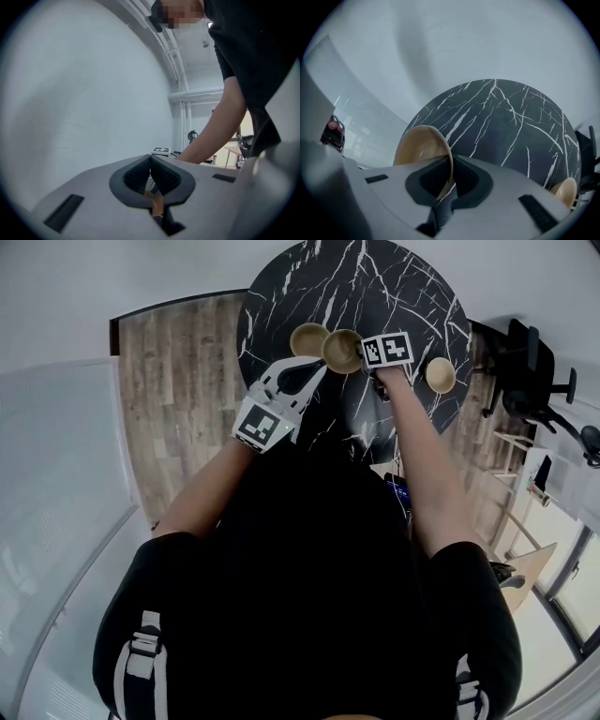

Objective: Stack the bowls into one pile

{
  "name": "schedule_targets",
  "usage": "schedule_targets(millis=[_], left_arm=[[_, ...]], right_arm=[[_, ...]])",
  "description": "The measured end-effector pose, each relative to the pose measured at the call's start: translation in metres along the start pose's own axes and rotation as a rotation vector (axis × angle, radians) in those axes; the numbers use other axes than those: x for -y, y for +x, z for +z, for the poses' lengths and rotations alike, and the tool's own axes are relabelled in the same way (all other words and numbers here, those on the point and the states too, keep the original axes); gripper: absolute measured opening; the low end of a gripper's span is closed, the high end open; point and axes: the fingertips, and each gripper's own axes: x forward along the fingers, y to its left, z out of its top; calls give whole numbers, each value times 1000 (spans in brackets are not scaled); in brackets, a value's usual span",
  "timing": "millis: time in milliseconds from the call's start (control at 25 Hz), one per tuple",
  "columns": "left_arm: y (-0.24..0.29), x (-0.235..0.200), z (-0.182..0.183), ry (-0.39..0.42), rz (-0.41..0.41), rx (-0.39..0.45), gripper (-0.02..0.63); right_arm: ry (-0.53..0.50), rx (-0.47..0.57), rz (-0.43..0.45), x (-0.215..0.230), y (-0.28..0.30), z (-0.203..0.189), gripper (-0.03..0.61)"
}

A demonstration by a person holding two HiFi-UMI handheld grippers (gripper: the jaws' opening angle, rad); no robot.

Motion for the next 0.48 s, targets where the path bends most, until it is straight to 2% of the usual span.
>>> schedule_targets(millis=[200, 480], left_arm=[[-8, -15, -2, -16, 29, -1, 5], [-21, -29, -6, 4, 51, -12, 5]], right_arm=[[-20, -4, 16, -14, 13, 19, 12], [-43, -22, 47, -40, 36, 38, 13]])
